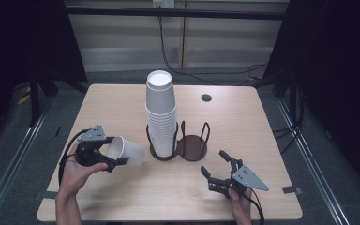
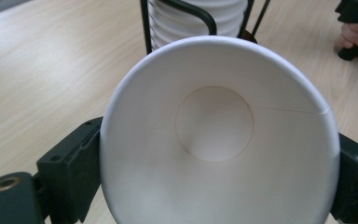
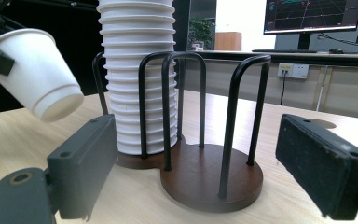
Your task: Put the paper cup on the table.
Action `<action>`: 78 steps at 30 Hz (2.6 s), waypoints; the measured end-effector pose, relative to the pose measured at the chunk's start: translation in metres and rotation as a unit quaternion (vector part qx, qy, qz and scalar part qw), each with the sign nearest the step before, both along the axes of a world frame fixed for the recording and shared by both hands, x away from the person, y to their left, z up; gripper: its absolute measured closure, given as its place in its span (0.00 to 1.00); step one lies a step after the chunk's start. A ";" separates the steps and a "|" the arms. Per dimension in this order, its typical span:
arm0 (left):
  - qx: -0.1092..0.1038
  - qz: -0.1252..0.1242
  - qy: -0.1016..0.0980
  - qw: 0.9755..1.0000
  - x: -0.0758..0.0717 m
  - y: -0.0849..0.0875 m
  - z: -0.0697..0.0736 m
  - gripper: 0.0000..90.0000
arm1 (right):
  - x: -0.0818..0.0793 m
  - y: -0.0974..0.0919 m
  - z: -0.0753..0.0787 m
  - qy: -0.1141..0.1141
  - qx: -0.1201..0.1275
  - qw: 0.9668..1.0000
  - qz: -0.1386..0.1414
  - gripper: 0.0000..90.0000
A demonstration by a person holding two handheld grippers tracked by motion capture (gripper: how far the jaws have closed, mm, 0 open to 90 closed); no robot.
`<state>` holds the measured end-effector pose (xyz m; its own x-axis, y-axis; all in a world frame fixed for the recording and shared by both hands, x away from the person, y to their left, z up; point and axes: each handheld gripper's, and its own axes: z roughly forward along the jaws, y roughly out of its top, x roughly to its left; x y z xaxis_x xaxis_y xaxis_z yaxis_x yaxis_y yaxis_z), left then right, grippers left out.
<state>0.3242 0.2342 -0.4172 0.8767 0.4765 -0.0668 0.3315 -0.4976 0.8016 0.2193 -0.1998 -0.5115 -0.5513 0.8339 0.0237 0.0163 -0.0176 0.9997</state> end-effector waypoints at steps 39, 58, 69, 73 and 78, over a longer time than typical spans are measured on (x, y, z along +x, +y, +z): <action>0.185 0.046 0.060 0.980 0.065 -0.014 0.009 0.09 | 0.000 0.000 0.000 0.000 -0.001 1.000 0.004 0.14; 0.247 0.053 0.079 0.964 0.075 -0.029 0.001 0.09 | 0.000 0.000 0.000 0.000 0.000 1.000 0.009 0.14; 0.285 0.041 0.066 0.955 0.076 -0.044 0.000 0.07 | 0.000 0.000 0.000 0.000 0.000 1.000 0.010 0.15; 0.293 0.040 0.070 0.953 0.078 -0.048 -0.004 0.06 | 0.000 0.000 0.000 0.000 0.000 1.000 0.009 0.14; 0.307 0.034 0.077 0.948 0.078 -0.053 -0.010 0.05 | 0.000 -0.001 0.000 0.000 0.000 1.000 0.010 0.14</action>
